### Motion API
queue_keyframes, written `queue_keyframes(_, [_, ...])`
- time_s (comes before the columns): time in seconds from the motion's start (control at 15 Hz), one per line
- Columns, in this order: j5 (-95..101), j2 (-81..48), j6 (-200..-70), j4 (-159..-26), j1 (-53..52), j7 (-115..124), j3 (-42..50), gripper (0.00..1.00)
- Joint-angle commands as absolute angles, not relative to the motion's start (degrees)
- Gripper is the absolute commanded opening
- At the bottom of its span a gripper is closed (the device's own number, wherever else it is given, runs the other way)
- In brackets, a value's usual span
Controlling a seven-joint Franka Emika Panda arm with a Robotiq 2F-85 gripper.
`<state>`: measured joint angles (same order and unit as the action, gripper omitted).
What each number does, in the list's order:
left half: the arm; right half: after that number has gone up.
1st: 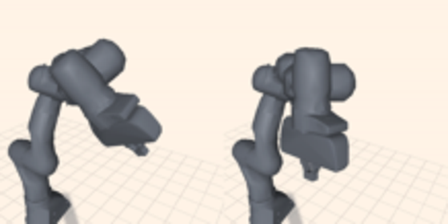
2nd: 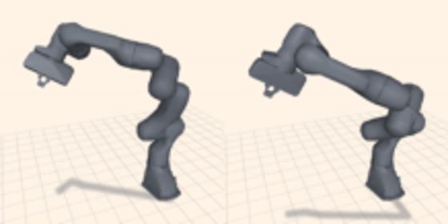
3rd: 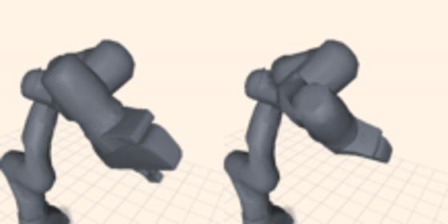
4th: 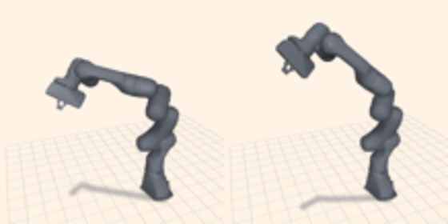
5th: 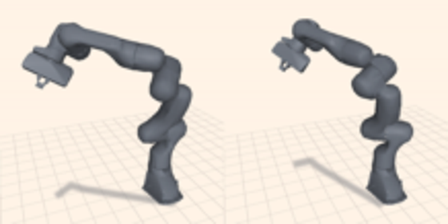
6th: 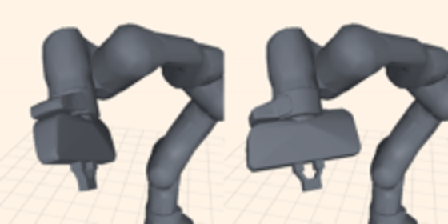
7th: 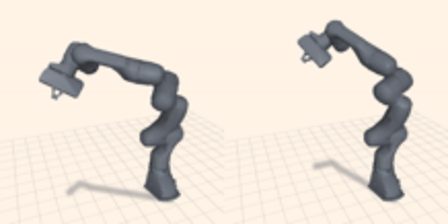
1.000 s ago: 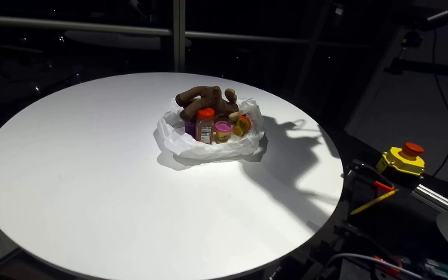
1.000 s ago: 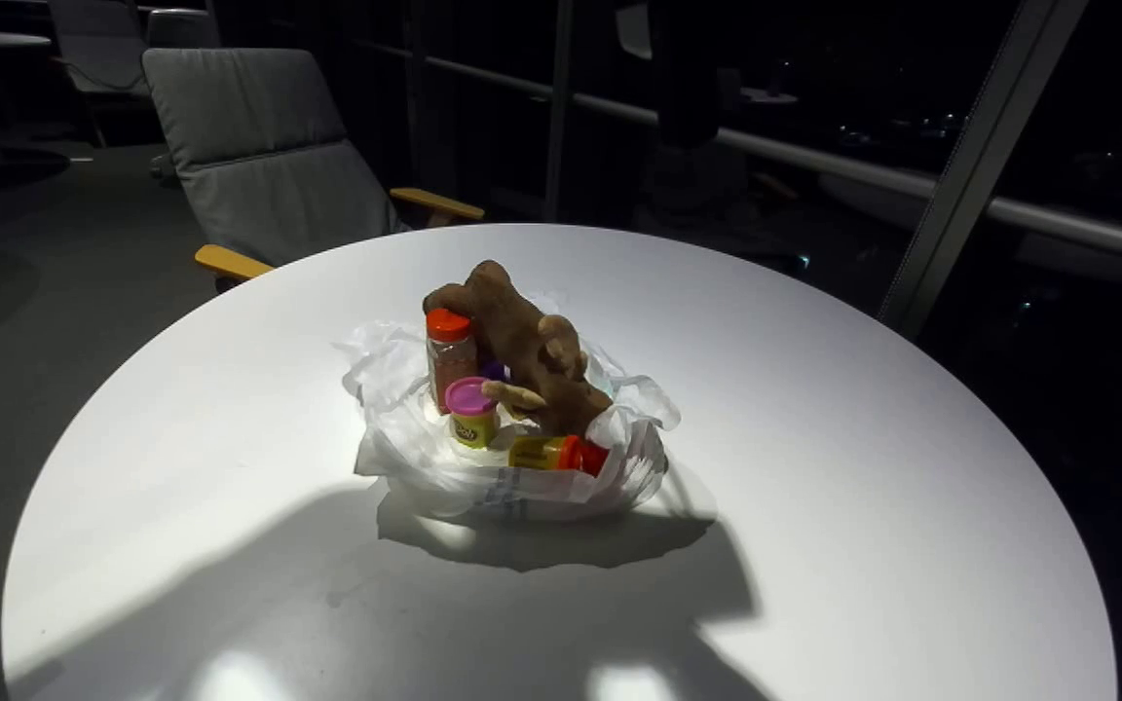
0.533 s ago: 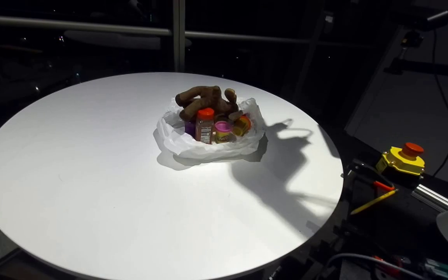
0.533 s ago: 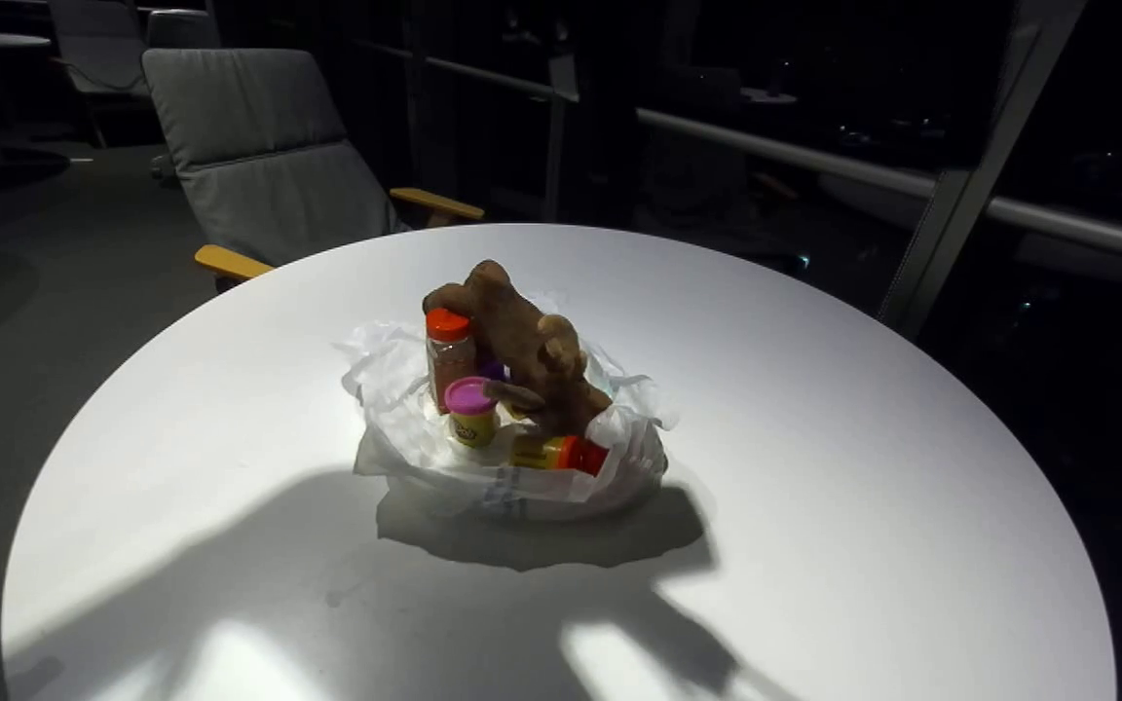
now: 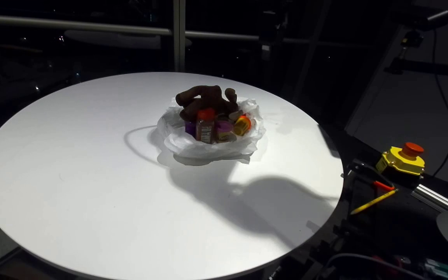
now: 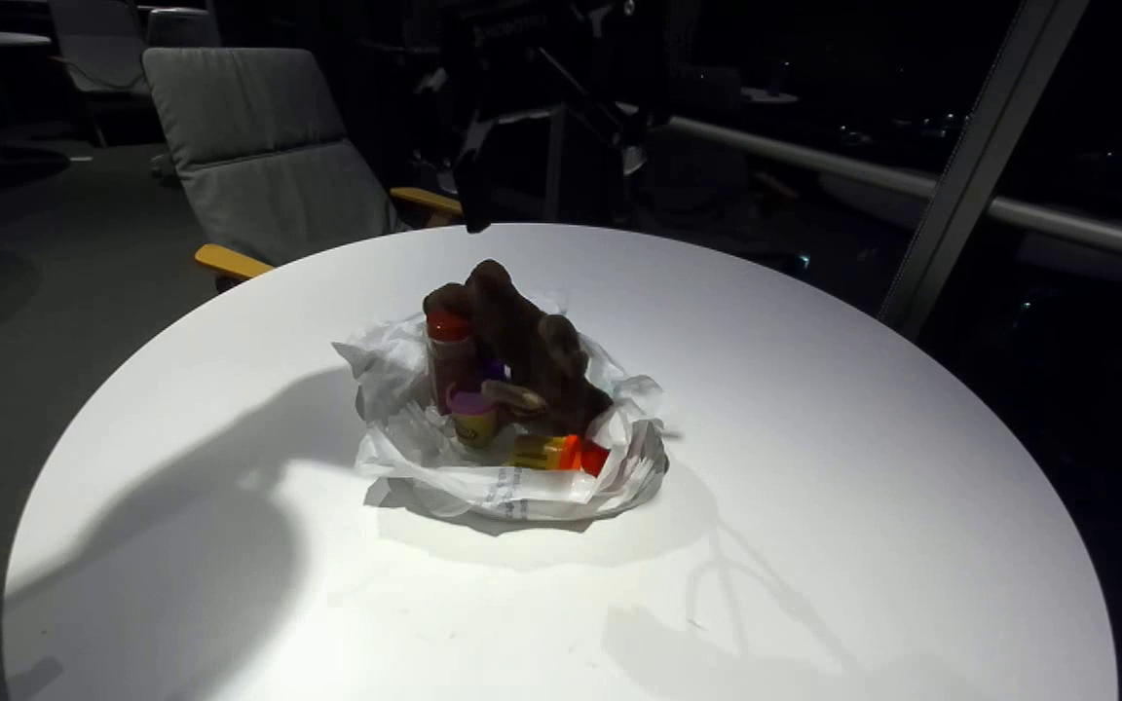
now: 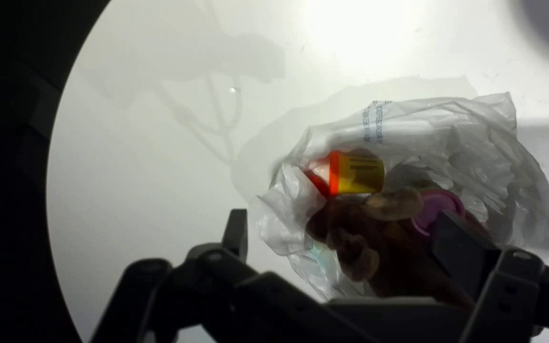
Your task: Remove the contents in the plastic bag and put them on the table.
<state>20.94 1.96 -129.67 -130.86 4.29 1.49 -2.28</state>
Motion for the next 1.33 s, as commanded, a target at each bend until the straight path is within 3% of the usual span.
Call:
queue_keyframes(0.0, [17.7, -9.3, -132.4, -120.3, 3.8, -9.1, -0.1, 1.0])
queue_keyframes(0.67, [-3.3, -17.5, -126.8, -111.6, 9.6, -47.7, -3.9, 1.0])
queue_keyframes(1.07, [1.1, -19.0, -134.7, -114.4, 4.8, -38.5, -1.8, 1.0])
queue_keyframes(1.27, [-0.7, -19.1, -131.9, -114.3, 6.4, -43.4, -2.9, 1.0])
